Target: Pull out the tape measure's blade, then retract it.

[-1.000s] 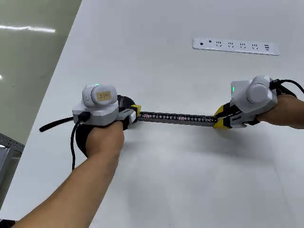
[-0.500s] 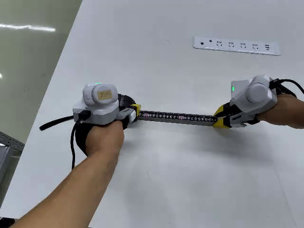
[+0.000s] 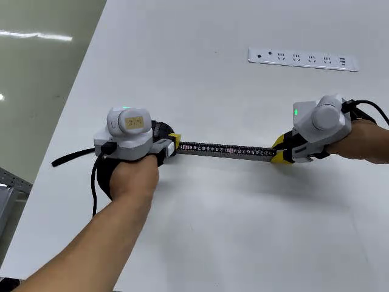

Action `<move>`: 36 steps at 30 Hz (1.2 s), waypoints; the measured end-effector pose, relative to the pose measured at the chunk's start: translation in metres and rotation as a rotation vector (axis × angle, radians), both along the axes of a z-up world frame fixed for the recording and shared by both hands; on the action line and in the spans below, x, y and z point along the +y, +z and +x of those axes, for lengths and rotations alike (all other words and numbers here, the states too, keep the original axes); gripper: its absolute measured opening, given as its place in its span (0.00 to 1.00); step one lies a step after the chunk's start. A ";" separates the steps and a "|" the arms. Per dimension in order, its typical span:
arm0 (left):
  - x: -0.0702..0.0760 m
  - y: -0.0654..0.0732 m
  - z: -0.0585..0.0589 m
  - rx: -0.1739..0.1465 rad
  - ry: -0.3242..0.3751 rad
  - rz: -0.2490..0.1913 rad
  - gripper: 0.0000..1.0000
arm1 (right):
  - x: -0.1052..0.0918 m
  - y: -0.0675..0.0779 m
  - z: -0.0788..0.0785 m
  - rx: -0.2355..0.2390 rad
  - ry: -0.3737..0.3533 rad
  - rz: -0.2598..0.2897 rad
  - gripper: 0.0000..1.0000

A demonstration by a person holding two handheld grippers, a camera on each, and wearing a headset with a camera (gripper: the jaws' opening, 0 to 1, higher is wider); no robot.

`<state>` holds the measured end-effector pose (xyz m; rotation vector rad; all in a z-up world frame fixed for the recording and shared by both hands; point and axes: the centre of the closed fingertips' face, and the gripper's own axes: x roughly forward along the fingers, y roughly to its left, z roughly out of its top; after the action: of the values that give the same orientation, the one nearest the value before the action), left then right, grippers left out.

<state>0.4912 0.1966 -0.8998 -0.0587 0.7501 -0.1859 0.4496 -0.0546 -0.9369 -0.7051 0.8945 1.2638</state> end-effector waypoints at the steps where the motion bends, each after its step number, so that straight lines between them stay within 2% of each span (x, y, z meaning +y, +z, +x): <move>1: 0.000 0.000 0.000 0.000 0.000 0.000 0.58 | 0.000 0.000 0.000 0.001 0.000 0.000 0.12; 36: 0.000 0.000 0.000 -0.001 -0.003 0.002 0.58 | 0.023 0.001 0.003 -0.001 0.008 0.007 0.13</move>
<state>0.4913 0.1966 -0.8997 -0.0550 0.7492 -0.1882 0.4529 -0.0312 -0.9360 -0.7048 0.8868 1.2727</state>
